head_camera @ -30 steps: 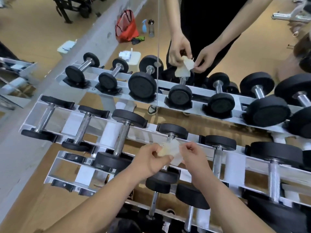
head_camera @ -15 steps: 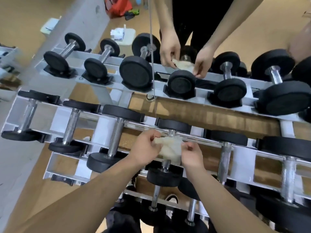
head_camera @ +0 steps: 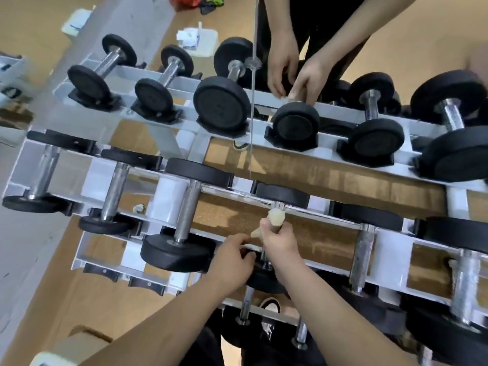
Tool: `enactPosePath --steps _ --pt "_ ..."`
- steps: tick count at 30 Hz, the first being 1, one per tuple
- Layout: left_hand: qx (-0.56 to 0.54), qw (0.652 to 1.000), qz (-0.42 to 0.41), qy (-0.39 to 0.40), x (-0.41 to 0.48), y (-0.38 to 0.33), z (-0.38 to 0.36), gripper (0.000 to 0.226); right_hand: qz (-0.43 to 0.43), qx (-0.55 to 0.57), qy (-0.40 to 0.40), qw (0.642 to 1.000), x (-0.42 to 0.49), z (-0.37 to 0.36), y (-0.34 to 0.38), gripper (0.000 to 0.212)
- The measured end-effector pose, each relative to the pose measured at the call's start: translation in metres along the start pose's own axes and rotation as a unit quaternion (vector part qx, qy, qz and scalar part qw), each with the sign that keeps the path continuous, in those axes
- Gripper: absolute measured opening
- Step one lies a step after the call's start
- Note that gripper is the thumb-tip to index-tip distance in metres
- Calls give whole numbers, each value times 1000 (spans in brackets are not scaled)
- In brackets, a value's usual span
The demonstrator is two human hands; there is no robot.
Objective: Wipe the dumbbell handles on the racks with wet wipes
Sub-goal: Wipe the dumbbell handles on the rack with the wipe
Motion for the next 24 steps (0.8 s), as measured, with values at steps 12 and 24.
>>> enactPosePath --steps 12,24 --pt "-17 1000 -7 17 15 -2 6 27 15 8 16 1000 22 3 9 39" --pt "-12 1000 18 7 8 18 14 27 -58 -119 97 986 11 13 3 58"
Point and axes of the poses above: each hand's wrist, its own x-axis towards the middle knuckle, its own z-axis out of the back of the hand, y = z × x, the point moved 1 cm from there along x, towards the middle knuckle, and after that the axes turned 8 degrees about y, right-handed, at the moved point
